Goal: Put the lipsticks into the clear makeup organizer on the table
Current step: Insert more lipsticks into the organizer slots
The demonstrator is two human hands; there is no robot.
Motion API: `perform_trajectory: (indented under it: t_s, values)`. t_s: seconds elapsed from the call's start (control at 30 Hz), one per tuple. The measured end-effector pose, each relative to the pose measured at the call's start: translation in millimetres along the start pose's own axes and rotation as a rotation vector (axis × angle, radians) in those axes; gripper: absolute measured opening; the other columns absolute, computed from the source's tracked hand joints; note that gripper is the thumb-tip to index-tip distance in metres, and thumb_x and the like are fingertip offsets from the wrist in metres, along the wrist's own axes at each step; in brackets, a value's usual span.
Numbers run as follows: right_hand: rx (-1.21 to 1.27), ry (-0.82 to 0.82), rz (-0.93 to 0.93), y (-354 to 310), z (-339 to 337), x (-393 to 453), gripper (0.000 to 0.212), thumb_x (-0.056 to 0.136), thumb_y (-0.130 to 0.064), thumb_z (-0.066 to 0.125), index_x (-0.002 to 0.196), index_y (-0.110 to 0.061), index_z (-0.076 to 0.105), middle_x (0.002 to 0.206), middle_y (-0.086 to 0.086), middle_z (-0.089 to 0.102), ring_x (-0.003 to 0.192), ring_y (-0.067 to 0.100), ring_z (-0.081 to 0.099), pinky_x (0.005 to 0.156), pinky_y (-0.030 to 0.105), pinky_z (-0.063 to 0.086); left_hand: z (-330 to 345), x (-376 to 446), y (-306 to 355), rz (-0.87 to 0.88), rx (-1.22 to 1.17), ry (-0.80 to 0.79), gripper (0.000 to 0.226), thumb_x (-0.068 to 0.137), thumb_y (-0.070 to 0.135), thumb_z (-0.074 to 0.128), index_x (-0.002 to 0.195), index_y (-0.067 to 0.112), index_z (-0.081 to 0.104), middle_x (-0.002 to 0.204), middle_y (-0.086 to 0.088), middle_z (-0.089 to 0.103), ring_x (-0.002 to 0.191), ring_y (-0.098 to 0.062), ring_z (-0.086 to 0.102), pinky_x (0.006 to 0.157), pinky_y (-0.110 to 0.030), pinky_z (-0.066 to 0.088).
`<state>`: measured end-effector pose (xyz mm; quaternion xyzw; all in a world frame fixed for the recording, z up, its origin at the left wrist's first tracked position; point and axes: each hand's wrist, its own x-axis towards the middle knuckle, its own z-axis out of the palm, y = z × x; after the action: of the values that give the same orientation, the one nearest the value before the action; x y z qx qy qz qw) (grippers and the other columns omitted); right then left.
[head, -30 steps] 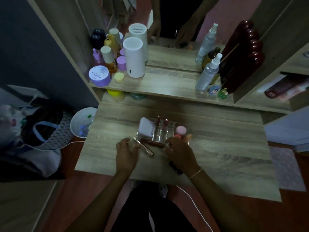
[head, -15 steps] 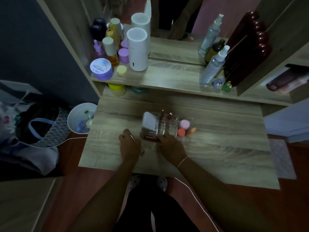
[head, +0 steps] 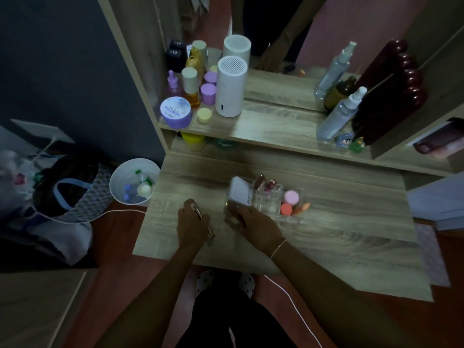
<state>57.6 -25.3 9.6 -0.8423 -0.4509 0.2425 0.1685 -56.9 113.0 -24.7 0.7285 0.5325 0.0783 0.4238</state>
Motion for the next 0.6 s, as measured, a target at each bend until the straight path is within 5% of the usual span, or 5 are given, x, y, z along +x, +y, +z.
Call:
perform_trajectory:
  t_s: [0.23,0.4,0.47,0.6]
  values:
    - [0.129,0.009,0.057,21.9,-22.2,-28.8,0.071,0.079,-0.015,0.061,0.145,-0.023,0.035,0.102,0.001,0.064,0.089,0.025,0.063,0.066,0.023,0.039,8.8,-8.0,41.5,0.188,-0.126,0.052,0.053,0.081,0.012,0.068,0.129,0.016,0.045,0.116,-0.016,0.056,0.101,-0.03,0.057,0.076,-0.031,0.042]
    - [0.212,0.127,0.097,39.4,-45.8,-45.8,0.065,0.079,-0.016,0.063,0.138,-0.029,0.039,0.081,-0.002,0.059,0.066,0.01,0.052,0.055,0.021,0.035,21.7,-13.5,83.0,0.405,-0.164,0.031,0.056,0.082,0.015,0.069,0.132,0.022,0.044,0.122,-0.009,0.057,0.099,-0.013,0.056,0.079,-0.021,0.04]
    - [0.247,0.178,0.12,45.3,-55.7,-48.9,0.065,0.081,-0.015,0.063,0.137,-0.036,0.037,0.079,-0.01,0.058,0.06,0.0,0.052,0.052,0.012,0.035,25.6,-15.0,96.1,0.472,-0.189,-0.018,0.057,0.083,0.016,0.069,0.132,0.028,0.041,0.111,0.0,0.06,0.088,-0.01,0.062,0.07,-0.017,0.043]
    - [0.28,0.313,0.142,54.2,-78.4,-45.5,0.058,0.084,-0.018,0.067,0.13,-0.038,0.037,0.081,-0.007,0.064,0.062,0.005,0.06,0.056,0.022,0.05,36.2,-17.1,104.2,0.553,-0.207,-0.124,0.066,0.085,0.019,0.068,0.137,0.033,0.031,0.089,0.015,0.06,0.073,-0.001,0.062,0.058,-0.007,0.047]
